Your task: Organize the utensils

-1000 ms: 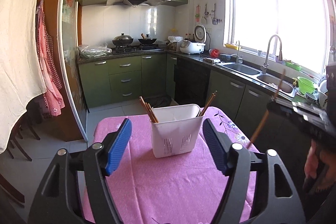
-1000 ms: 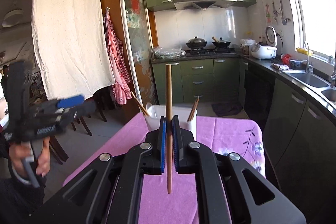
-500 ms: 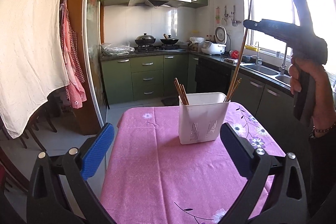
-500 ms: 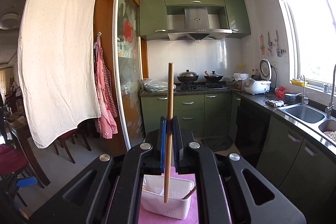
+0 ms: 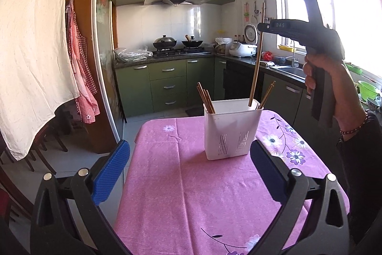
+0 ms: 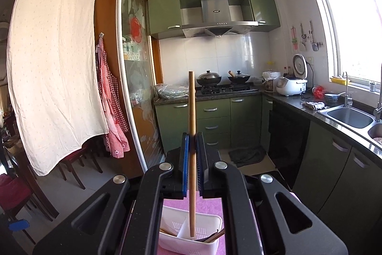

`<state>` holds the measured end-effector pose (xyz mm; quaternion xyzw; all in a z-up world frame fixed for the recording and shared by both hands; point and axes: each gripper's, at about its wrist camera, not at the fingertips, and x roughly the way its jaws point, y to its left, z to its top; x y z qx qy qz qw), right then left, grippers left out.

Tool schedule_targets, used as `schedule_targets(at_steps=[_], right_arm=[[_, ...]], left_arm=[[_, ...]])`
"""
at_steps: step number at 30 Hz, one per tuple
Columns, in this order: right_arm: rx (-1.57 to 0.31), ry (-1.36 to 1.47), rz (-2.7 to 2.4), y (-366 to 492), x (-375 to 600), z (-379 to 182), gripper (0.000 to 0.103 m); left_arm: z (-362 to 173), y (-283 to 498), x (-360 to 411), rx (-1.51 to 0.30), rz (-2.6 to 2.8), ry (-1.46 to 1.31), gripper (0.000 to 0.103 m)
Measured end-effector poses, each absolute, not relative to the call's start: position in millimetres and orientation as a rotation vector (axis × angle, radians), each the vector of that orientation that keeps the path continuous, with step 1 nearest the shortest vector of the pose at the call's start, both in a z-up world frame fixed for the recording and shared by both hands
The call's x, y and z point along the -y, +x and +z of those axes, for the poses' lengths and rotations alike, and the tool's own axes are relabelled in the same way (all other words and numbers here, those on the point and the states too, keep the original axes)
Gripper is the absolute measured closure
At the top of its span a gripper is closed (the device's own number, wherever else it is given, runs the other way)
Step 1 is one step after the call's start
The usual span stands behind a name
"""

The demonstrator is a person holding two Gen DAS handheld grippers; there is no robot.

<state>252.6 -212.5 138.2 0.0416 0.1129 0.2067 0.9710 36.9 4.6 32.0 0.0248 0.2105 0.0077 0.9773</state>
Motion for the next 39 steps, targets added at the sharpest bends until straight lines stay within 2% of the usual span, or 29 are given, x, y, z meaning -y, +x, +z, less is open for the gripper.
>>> schedule_targets(at_steps=[6, 28, 29, 30, 32, 34, 39], right_arm=[[-0.243, 0.071, 0.408, 259.7, 211.2, 135.2, 0.096], [-0.414, 0.050, 0.416, 261.9, 202.1, 33.7, 0.096], [-0.419, 0.042, 0.416, 260.2, 201.7, 31.0, 0.093], [-0.427, 0.036, 0.425, 258.1, 201.5, 29.1, 0.078], [-0.418, 0.028, 0.426, 248.5, 202.8, 28.9, 0.068], [-0.401, 0.010, 0.424, 235.3, 204.9, 31.6, 0.068], [-0.375, 0.003, 0.434, 186.5, 219.4, 32.9, 0.059]], left_arm=[[27.0, 43.8, -9.1, -0.443, 0.018, 0.041, 0.007], [17.8, 44.4, -3.9, -0.474, 0.000, 0.043, 0.007], [17.9, 43.7, -3.5, -0.474, 0.000, 0.044, 0.007], [18.0, 42.9, -3.4, -0.473, 0.000, 0.044, 0.007], [18.2, 42.6, -2.9, -0.473, 0.001, 0.042, 0.007], [18.5, 41.1, -2.5, -0.471, 0.000, 0.039, 0.007], [18.0, 38.0, -0.8, -0.470, -0.006, 0.036, 0.007]])
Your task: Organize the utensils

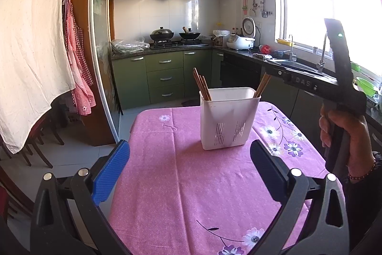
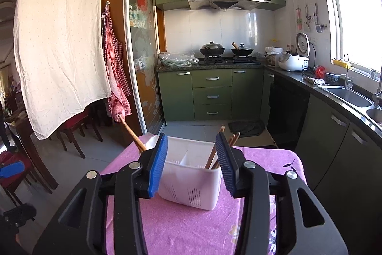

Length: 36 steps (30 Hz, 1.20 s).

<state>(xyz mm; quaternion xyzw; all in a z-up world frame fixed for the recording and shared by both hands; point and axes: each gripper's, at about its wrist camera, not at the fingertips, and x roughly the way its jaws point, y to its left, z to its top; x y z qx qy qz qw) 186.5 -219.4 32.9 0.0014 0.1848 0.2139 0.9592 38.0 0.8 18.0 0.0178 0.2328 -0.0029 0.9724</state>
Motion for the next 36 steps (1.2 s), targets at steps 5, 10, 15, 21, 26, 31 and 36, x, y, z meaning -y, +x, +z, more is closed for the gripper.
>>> schedule_targets(at_steps=[5, 10, 15, 21, 26, 31, 36], right_arm=[[-0.368, -0.012, 0.431, 126.7, 236.2, 16.5, 0.047], [-0.362, 0.021, 0.385, 68.4, 265.8, -8.3, 0.031], [-0.343, 0.028, 0.335, 19.1, 286.1, -19.4, 0.010], [-0.315, 0.008, 0.309, -13.5, 295.9, -7.7, 0.005], [-0.299, -0.003, 0.286, -29.3, 297.4, 3.2, 0.005], [-0.290, -0.012, 0.280, -38.4, 294.4, 10.0, 0.005], [-0.285, -0.024, 0.287, -44.0, 289.2, 16.2, 0.005]], left_arm=[[14.1, 33.6, 3.9, -0.473, -0.019, 0.029, 0.007], [9.1, 27.9, 14.1, -0.475, -0.032, 0.046, 0.007], [10.5, 19.9, 23.9, -0.454, -0.049, 0.052, 0.007], [10.5, 6.4, 27.9, -0.443, -0.050, 0.045, 0.007], [9.7, -7.9, 23.8, -0.437, -0.033, 0.038, 0.007], [11.5, -22.1, 18.1, -0.426, -0.021, 0.028, 0.007], [15.8, -33.1, 15.2, -0.413, -0.020, 0.023, 0.007]])
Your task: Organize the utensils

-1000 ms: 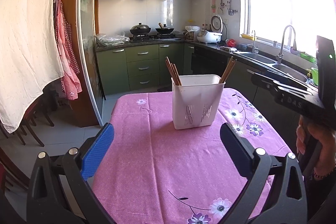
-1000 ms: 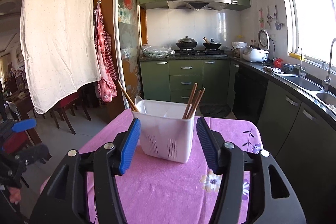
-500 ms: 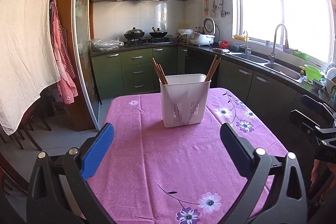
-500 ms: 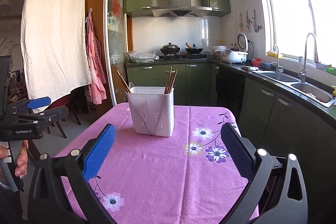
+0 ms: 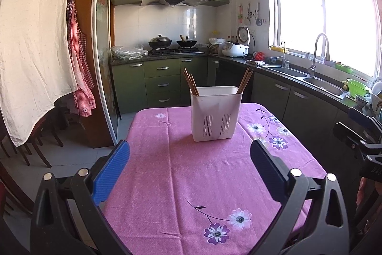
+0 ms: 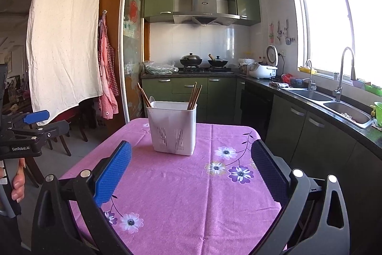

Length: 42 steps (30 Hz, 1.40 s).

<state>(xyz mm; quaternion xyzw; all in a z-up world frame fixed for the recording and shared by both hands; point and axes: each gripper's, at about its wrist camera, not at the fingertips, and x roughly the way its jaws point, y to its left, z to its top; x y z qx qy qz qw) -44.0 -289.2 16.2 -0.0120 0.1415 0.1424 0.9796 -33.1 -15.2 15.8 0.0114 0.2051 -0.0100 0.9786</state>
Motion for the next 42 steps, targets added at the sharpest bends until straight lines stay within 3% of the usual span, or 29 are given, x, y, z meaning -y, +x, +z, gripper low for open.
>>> schedule_targets(at_steps=[42], right_arm=[[-0.296, -0.018, 0.302, -43.4, 283.9, 15.5, 0.005]], left_arm=[[16.0, -38.9, 19.0, -0.419, -0.034, 0.009, 0.007]])
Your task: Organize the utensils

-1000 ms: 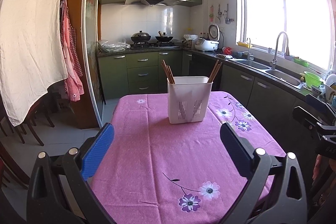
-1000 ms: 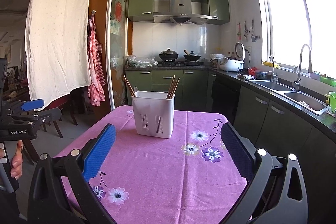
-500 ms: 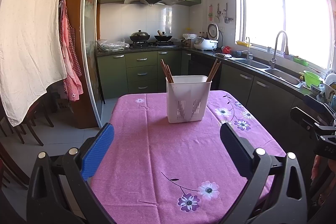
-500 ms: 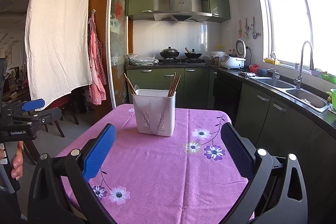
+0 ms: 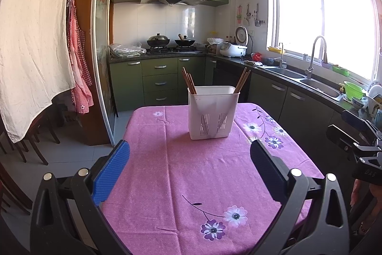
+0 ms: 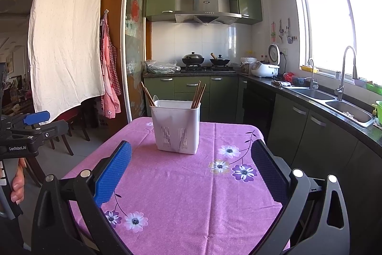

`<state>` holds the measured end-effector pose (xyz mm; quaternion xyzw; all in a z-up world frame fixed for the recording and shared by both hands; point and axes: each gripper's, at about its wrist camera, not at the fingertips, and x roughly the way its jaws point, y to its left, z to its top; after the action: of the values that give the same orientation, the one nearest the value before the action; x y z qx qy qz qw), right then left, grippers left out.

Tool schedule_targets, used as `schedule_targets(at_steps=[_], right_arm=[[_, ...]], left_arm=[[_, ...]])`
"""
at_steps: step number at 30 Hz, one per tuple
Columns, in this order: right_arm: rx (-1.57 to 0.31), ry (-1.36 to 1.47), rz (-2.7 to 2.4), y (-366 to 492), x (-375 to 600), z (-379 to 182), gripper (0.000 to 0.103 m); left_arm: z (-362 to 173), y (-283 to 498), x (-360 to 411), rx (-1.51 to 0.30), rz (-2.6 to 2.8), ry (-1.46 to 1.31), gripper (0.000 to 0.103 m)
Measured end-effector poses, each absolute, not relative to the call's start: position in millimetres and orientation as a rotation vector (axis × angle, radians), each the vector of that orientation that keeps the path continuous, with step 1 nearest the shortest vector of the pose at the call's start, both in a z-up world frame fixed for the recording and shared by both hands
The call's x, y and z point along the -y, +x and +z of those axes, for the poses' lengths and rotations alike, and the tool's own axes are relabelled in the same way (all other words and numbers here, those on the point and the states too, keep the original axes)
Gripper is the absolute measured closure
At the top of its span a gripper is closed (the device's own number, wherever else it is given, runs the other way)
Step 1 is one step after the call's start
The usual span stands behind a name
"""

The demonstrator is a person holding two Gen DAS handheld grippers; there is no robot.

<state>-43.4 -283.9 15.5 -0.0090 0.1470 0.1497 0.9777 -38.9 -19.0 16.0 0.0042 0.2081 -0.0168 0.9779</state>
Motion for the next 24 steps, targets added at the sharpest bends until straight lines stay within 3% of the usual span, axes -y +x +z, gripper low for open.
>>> schedule_targets(at_steps=[24], right_arm=[[-0.318, -0.024, 0.307, -35.2, 282.4, 7.5, 0.005]], left_arm=[[17.8, -36.9, 17.1, -0.432, -0.012, 0.012, 0.007]])
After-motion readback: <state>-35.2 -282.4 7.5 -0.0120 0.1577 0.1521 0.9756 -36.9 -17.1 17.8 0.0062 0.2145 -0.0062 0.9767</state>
